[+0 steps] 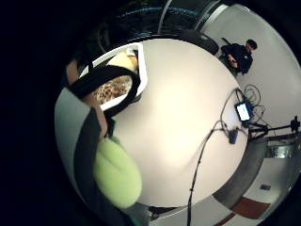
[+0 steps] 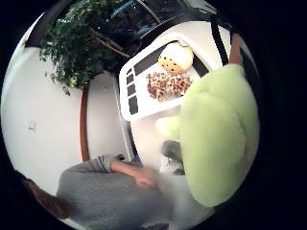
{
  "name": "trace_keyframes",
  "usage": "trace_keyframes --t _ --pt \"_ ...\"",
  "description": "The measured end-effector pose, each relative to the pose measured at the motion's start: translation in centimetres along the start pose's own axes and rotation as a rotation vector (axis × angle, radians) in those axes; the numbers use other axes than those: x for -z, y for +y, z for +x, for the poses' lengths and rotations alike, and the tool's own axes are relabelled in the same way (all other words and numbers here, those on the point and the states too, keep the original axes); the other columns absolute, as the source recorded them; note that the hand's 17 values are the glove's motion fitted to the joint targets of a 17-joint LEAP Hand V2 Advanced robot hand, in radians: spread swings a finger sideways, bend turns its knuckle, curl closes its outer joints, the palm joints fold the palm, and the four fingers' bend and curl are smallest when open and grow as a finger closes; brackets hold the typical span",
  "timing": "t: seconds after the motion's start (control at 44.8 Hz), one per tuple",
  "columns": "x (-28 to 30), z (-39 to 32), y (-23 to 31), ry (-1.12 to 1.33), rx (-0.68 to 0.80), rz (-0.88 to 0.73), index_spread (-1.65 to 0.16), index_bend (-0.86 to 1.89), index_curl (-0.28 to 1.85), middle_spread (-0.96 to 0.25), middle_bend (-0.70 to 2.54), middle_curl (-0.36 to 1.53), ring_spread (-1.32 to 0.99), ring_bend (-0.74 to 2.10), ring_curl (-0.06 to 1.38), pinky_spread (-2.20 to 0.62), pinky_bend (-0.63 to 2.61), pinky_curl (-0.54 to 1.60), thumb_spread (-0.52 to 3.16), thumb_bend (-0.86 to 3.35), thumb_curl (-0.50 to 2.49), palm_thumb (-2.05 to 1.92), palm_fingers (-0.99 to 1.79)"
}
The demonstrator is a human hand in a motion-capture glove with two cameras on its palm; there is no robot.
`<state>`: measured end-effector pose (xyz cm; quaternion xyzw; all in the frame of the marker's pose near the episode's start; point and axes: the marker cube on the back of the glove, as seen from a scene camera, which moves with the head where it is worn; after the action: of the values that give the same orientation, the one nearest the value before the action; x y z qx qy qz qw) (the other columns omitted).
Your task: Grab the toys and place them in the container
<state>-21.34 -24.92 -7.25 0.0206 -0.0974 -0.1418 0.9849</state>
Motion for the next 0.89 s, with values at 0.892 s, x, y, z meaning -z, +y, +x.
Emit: trace_keyframes --t 0.892 --pt "-11.6 -14.7 -23.1 0.038 0.067 -0.108 -0.41 0.63 1.03 -0.35 0.83 0.95 -0.69 0.99 0.87 -0.35 1.22 0.50 0.56 0.10 1.06 0.55 0.56"
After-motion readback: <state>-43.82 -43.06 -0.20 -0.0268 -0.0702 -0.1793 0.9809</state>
